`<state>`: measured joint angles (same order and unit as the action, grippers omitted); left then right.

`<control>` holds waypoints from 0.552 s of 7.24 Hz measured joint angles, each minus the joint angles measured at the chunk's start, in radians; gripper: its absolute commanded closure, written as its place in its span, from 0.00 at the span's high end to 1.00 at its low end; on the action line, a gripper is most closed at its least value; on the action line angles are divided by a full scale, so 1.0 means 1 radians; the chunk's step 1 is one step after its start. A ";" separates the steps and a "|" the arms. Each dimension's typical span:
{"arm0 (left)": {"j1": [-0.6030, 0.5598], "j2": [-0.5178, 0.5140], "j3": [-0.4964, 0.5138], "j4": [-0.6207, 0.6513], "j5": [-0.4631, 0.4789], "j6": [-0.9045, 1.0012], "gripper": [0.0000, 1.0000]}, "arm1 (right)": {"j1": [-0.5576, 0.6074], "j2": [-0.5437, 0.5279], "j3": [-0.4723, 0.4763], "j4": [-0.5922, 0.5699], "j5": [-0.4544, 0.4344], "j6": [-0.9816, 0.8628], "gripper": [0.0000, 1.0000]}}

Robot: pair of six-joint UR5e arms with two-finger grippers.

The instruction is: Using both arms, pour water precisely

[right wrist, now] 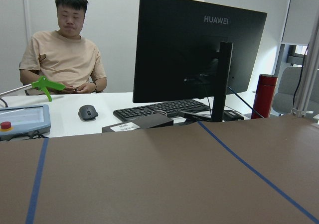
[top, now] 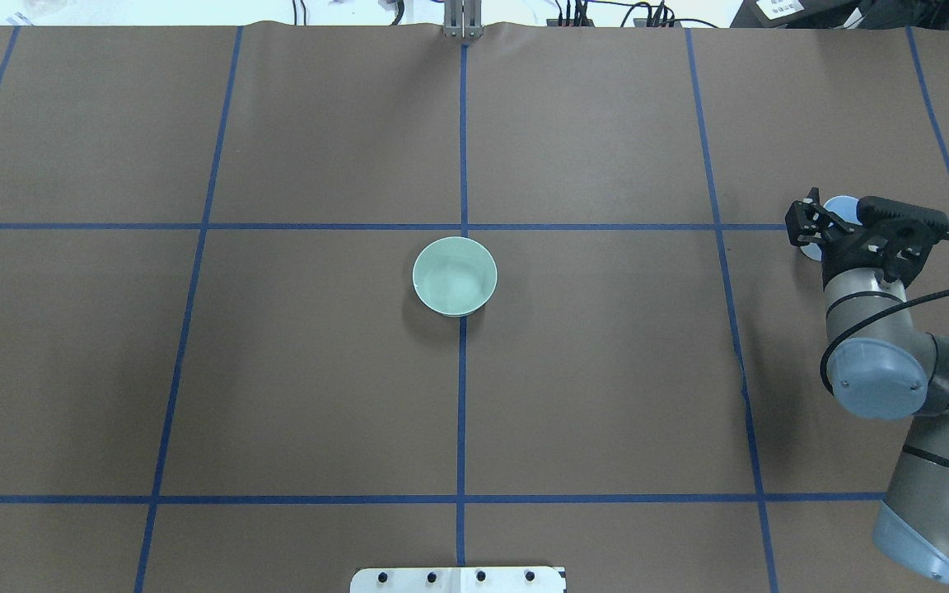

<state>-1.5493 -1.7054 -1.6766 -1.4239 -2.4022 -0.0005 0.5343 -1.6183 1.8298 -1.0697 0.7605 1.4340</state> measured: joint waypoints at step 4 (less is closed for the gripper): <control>0.001 -0.015 -0.005 -0.002 0.000 -0.018 1.00 | 0.270 0.100 0.026 -0.002 0.521 -0.368 1.00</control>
<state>-1.5484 -1.7200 -1.6819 -1.4255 -2.4022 -0.0187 0.8043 -1.5187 1.8557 -1.0722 1.2818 1.0662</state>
